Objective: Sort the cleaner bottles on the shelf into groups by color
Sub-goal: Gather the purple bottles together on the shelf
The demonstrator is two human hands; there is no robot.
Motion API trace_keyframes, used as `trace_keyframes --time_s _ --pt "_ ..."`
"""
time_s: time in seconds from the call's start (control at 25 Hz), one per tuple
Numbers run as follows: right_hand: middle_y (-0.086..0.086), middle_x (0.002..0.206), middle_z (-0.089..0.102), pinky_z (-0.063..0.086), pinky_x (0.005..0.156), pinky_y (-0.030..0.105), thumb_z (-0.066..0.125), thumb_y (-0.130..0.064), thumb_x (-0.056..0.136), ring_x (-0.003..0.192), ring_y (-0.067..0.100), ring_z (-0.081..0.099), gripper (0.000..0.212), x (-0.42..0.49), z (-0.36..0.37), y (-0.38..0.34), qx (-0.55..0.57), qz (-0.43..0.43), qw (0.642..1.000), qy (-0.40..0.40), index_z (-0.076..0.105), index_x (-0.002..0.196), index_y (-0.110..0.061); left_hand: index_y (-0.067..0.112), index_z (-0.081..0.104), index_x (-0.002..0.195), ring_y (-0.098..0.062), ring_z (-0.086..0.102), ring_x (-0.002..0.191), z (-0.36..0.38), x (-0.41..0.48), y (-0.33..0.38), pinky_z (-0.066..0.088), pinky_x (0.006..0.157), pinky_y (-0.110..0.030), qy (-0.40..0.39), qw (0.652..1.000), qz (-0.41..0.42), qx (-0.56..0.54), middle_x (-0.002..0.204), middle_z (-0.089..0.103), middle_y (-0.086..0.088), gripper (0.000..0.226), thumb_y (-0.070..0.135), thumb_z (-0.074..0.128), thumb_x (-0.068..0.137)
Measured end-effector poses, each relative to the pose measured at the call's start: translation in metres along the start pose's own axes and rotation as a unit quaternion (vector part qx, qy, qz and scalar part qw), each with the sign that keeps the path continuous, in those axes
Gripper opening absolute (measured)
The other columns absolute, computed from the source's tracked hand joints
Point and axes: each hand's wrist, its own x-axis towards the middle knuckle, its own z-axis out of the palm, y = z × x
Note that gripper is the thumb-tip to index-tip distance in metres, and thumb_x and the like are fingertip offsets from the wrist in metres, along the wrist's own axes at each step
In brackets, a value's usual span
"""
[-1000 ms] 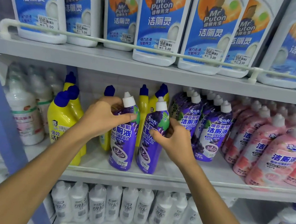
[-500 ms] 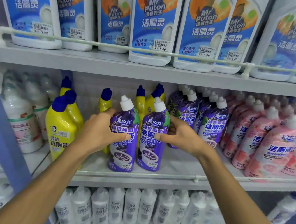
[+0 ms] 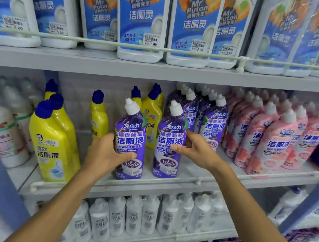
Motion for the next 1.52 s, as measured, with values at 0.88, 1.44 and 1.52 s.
trace_keyframes --time_s 0.88,1.44,1.52 --pt "-0.014 0.107 0.075 0.058 0.093 0.03 0.086 -0.051 0.07 0.098 -0.001 0.071 0.056 -0.066 -0.091 0.074 -0.128 0.083 0.971 0.185 0.062 0.113 -0.024 0.017 0.059 0.115 -0.026 0.072 0.097 0.161 0.018 0.092 0.06 0.078 -0.042 0.0 0.996 0.051 -0.067 0.111 0.075 -0.001 0.063 0.047 0.088 0.068" --pt "-0.007 0.104 0.07 0.05 0.079 0.02 0.085 -0.044 0.076 0.094 0.007 0.065 0.053 -0.049 -0.066 0.106 -0.179 0.065 0.914 0.358 0.065 0.118 -0.018 0.017 0.066 0.092 -0.017 0.071 0.073 0.2 0.043 0.078 0.06 0.068 -0.041 0.055 0.99 -0.009 -0.128 0.082 0.075 0.003 0.038 0.036 0.091 0.07" --pt "-0.006 0.105 0.07 0.052 0.079 0.021 0.083 -0.047 0.077 0.095 0.009 0.065 0.055 -0.048 -0.066 0.111 -0.189 0.066 0.914 0.353 0.064 0.119 -0.018 0.016 0.066 0.088 -0.017 0.071 0.072 0.203 0.046 0.077 0.06 0.067 -0.043 0.061 0.988 -0.022 -0.137 0.08 0.074 0.003 0.037 0.038 0.09 0.071"
